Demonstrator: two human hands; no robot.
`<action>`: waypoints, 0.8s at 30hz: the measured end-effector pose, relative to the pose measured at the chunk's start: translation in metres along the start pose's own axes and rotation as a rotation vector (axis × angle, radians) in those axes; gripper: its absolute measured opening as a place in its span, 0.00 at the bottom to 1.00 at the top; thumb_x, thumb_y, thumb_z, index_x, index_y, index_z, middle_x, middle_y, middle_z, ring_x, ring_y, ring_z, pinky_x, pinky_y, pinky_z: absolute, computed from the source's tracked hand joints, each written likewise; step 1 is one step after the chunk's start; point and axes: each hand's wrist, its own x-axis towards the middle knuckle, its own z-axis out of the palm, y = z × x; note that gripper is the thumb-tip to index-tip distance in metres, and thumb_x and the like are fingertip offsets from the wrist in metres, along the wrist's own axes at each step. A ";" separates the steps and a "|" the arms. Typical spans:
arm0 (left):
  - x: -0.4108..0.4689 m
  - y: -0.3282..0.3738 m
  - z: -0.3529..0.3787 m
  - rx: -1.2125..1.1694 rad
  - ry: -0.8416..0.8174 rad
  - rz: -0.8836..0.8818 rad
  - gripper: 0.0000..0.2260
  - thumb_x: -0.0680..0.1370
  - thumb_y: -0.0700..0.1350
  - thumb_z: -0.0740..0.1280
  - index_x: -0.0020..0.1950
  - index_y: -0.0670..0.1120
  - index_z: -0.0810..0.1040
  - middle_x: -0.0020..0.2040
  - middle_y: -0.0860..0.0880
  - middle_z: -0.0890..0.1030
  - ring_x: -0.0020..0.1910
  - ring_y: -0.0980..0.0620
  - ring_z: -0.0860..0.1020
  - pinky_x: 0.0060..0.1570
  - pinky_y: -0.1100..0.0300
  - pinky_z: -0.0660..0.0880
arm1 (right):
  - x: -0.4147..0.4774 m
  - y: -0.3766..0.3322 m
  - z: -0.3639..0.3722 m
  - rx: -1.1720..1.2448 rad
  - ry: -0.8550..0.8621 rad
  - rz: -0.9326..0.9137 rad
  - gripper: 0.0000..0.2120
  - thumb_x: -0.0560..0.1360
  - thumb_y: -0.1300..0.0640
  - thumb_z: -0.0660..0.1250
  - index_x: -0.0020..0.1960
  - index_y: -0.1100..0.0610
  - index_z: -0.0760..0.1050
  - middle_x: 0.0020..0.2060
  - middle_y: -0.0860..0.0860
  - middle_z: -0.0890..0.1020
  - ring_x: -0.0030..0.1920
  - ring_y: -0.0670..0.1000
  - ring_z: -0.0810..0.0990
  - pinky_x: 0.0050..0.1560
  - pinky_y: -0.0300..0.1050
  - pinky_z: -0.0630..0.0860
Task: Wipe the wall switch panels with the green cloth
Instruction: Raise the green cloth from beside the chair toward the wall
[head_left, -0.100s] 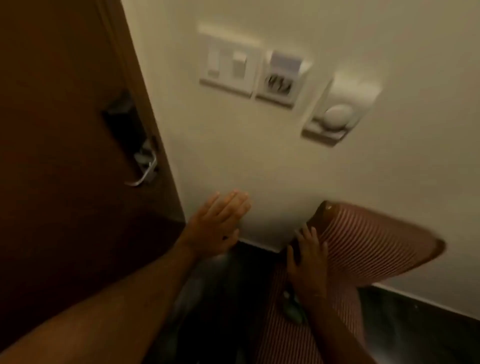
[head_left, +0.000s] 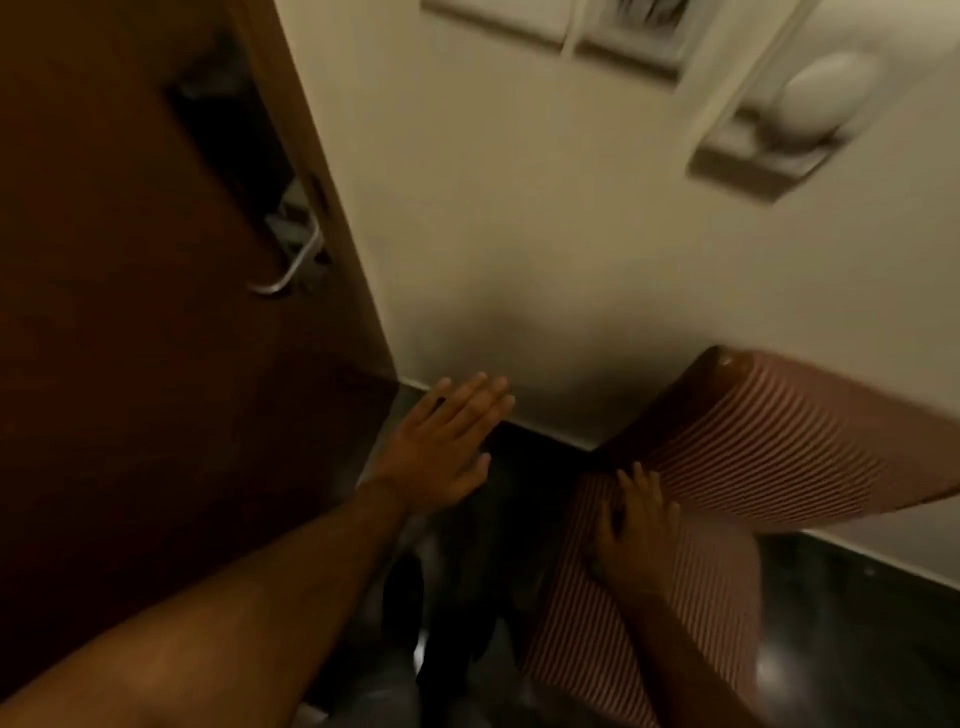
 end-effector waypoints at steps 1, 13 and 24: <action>-0.016 0.004 0.019 0.006 -0.030 -0.013 0.37 0.83 0.57 0.64 0.91 0.48 0.60 0.91 0.46 0.58 0.90 0.44 0.58 0.89 0.44 0.48 | -0.005 0.017 0.020 -0.012 -0.093 0.060 0.27 0.80 0.56 0.69 0.78 0.60 0.70 0.80 0.59 0.68 0.81 0.62 0.64 0.80 0.65 0.61; -0.082 0.023 0.137 -0.092 -0.313 -0.222 0.36 0.86 0.59 0.55 0.92 0.48 0.54 0.92 0.47 0.51 0.91 0.48 0.48 0.89 0.45 0.44 | 0.013 0.108 0.142 -0.205 -0.537 0.366 0.50 0.78 0.43 0.71 0.85 0.59 0.43 0.85 0.57 0.50 0.85 0.59 0.49 0.83 0.65 0.50; -0.083 0.027 0.160 -0.062 -0.318 -0.190 0.36 0.87 0.59 0.56 0.92 0.47 0.53 0.92 0.47 0.49 0.91 0.47 0.48 0.90 0.43 0.46 | 0.003 0.159 0.174 0.106 -0.304 0.368 0.54 0.69 0.54 0.82 0.82 0.65 0.52 0.79 0.67 0.63 0.79 0.68 0.63 0.80 0.67 0.61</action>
